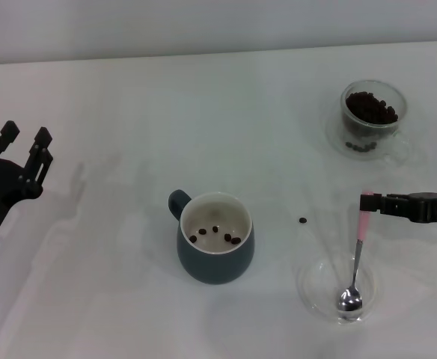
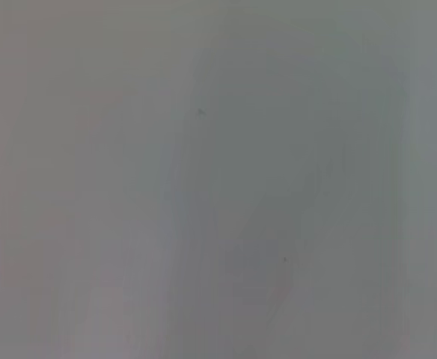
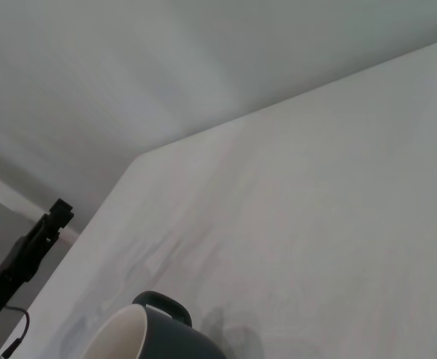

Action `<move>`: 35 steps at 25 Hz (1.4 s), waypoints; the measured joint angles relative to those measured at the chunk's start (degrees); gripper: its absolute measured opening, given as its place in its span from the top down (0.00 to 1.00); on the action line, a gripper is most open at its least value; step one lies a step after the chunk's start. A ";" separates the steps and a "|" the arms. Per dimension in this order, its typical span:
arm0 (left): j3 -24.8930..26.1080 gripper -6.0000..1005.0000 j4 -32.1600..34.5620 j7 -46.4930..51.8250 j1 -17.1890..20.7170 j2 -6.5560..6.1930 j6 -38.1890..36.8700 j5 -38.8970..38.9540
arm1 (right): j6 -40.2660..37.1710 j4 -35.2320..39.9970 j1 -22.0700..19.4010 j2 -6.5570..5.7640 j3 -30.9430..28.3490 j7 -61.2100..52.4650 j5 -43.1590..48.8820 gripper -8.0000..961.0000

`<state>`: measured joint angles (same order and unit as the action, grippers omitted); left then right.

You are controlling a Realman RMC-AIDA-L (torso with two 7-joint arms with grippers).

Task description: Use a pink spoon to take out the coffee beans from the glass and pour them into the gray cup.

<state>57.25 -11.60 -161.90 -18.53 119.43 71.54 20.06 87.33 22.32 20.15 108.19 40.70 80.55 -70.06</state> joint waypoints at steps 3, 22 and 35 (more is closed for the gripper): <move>-0.04 0.51 -0.04 0.00 0.17 0.01 0.05 -0.03 | -0.04 0.01 0.14 0.00 -0.23 -0.14 0.16 0.80; 0.18 0.51 0.09 0.00 0.45 -0.10 0.01 0.29 | -4.14 2.83 0.36 -0.73 -11.67 5.25 -0.59 0.73; 3.21 0.51 1.35 0.00 0.33 -0.25 0.64 0.62 | -11.06 2.41 -0.61 5.24 -37.52 33.35 -4.62 0.73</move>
<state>60.46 -10.26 -161.89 -18.20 119.18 72.18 20.68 76.27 24.73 19.54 113.43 3.18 113.90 -74.68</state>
